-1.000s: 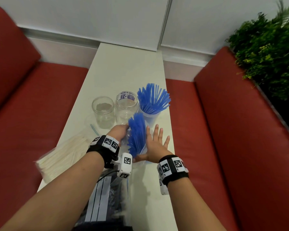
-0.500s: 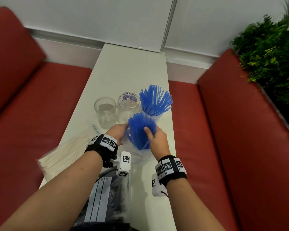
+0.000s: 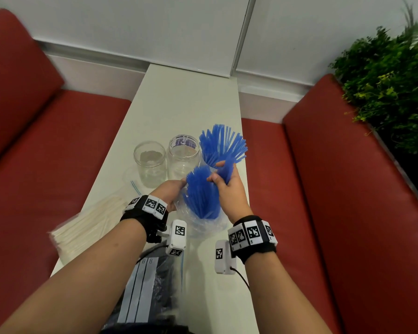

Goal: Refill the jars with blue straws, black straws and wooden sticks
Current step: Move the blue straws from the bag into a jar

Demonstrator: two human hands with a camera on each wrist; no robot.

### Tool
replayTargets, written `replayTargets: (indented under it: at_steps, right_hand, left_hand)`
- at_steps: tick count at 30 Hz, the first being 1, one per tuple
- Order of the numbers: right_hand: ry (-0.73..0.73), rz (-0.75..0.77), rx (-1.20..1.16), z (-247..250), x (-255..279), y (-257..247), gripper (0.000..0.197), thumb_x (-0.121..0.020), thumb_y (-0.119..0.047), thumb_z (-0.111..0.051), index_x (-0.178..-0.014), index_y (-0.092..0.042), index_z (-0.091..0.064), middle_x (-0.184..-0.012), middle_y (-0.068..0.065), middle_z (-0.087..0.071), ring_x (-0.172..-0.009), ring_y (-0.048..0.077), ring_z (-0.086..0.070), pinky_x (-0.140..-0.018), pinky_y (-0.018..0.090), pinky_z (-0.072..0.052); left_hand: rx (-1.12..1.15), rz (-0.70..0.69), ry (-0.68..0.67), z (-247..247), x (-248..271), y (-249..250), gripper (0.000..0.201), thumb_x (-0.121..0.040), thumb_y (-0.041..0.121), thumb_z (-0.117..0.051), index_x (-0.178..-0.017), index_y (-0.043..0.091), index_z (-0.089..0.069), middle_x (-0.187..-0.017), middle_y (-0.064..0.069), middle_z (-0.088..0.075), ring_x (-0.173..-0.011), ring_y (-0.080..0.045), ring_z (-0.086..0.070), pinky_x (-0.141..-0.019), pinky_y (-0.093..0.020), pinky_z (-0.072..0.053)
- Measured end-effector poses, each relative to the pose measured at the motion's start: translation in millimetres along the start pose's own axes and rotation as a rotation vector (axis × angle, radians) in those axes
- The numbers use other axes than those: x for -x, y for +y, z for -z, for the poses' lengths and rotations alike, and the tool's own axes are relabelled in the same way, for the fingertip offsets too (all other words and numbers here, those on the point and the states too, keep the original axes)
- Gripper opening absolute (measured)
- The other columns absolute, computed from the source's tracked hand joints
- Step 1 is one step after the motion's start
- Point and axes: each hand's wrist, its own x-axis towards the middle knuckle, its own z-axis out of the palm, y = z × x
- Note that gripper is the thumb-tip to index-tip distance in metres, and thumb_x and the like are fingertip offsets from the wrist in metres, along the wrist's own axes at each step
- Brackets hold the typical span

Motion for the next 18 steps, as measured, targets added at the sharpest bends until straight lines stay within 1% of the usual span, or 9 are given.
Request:
replayTargets:
  at_steps: [1,2,4,5,8,12,13,15,18]
  right_hand:
    - [-0.022,-0.017,-0.009,0.4,0.5,-2.2,0.022,-0.1,-0.004,-0.053,-0.106,-0.025,-0.054,-0.104,0.011,-0.065,-0.097,0.019,-0.066,-0.105,0.044,-0.049]
    - [-0.038,-0.015,-0.03,3.0,-0.1,-7.2,0.02,-0.101,-0.002,-0.052,-0.103,-0.022,-0.056,-0.099,0.011,-0.063,-0.093,0.02,-0.065,-0.106,0.048,-0.048]
    - [-0.062,0.035,-0.099,13.3,-5.9,-29.1,0.019,-0.102,-0.001,-0.051,-0.099,-0.019,-0.056,-0.09,0.008,-0.064,-0.088,0.02,-0.065,-0.103,0.046,-0.051]
    - [-0.076,0.072,-0.146,21.0,-10.2,-44.9,0.019,-0.102,-0.002,-0.051,-0.098,-0.019,-0.056,-0.084,0.003,-0.066,-0.086,0.019,-0.066,-0.099,0.042,-0.052]
    - [-0.121,0.24,-0.249,46.5,-24.2,-106.5,0.015,-0.099,-0.003,-0.054,-0.098,-0.018,-0.055,-0.076,-0.005,-0.069,-0.081,0.015,-0.069,-0.087,0.031,-0.055]
    - [-0.093,0.482,-0.338,73.1,-43.1,-175.7,0.012,-0.098,0.0,-0.054,-0.101,-0.012,-0.053,-0.083,0.005,-0.059,-0.082,0.021,-0.064,-0.091,0.038,-0.053]
    - [-0.072,0.526,-0.337,76.9,-50.2,-184.3,0.012,-0.099,0.0,-0.053,-0.102,-0.011,-0.052,-0.085,0.009,-0.055,-0.082,0.023,-0.062,-0.092,0.039,-0.052]
    - [-0.026,0.575,-0.293,79.3,-67.5,-188.3,0.011,-0.1,0.001,-0.051,-0.103,-0.009,-0.049,-0.088,0.014,-0.051,-0.084,0.025,-0.059,-0.09,0.037,-0.051]
    - [0.02,0.522,-0.21,69.3,-97.7,-162.0,0.013,-0.1,0.004,-0.049,-0.106,-0.008,-0.047,-0.092,0.014,-0.05,-0.084,0.023,-0.056,-0.086,0.032,-0.05]
  left_hand:
    - [0.006,-0.001,-0.012,-0.7,0.9,-0.8,0.033,-0.106,0.031,-0.053,-0.113,0.001,-0.065,-0.089,-0.014,-0.078,-0.075,-0.026,-0.076,-0.067,-0.036,-0.063]
    - [0.004,-0.004,-0.016,-1.4,2.1,-1.0,0.034,-0.106,0.031,-0.054,-0.114,0.0,-0.065,-0.093,-0.015,-0.077,-0.078,-0.027,-0.075,-0.072,-0.038,-0.063]
    - [-0.022,-0.01,-0.005,-0.1,4.4,0.2,0.04,-0.104,0.033,-0.057,-0.121,-0.003,-0.065,-0.11,-0.02,-0.075,-0.096,-0.032,-0.072,-0.093,-0.047,-0.057]
    - [-0.03,-0.013,-0.006,1.2,4.8,0.8,0.041,-0.104,0.033,-0.057,-0.122,-0.003,-0.065,-0.112,-0.02,-0.074,-0.099,-0.034,-0.072,-0.096,-0.049,-0.055]
    - [-0.041,-0.008,0.007,6.1,4.9,2.7,0.039,-0.104,0.03,-0.056,-0.121,-0.004,-0.066,-0.103,-0.018,-0.076,-0.092,-0.032,-0.072,-0.089,-0.045,-0.057]
    - [-0.083,-0.031,0.023,6.1,0.3,1.2,0.028,-0.106,0.019,-0.051,-0.117,-0.003,-0.063,-0.098,-0.01,-0.07,-0.074,-0.022,-0.068,-0.062,-0.03,-0.057]
    - [-0.078,-0.03,0.037,5.8,0.4,1.5,0.024,-0.106,0.019,-0.049,-0.114,0.001,-0.063,-0.1,-0.01,-0.067,-0.073,-0.021,-0.066,-0.06,-0.029,-0.055]
    - [-0.044,-0.013,0.039,7.3,-2.5,2.2,0.023,-0.105,0.018,-0.051,-0.113,0.0,-0.063,-0.109,-0.015,-0.07,-0.081,-0.026,-0.068,-0.071,-0.035,-0.057]
    - [-0.021,0.026,0.031,10.6,-3.6,4.0,0.033,-0.104,0.019,-0.056,-0.121,-0.007,-0.066,-0.116,-0.023,-0.072,-0.105,-0.036,-0.07,-0.096,-0.046,-0.055]
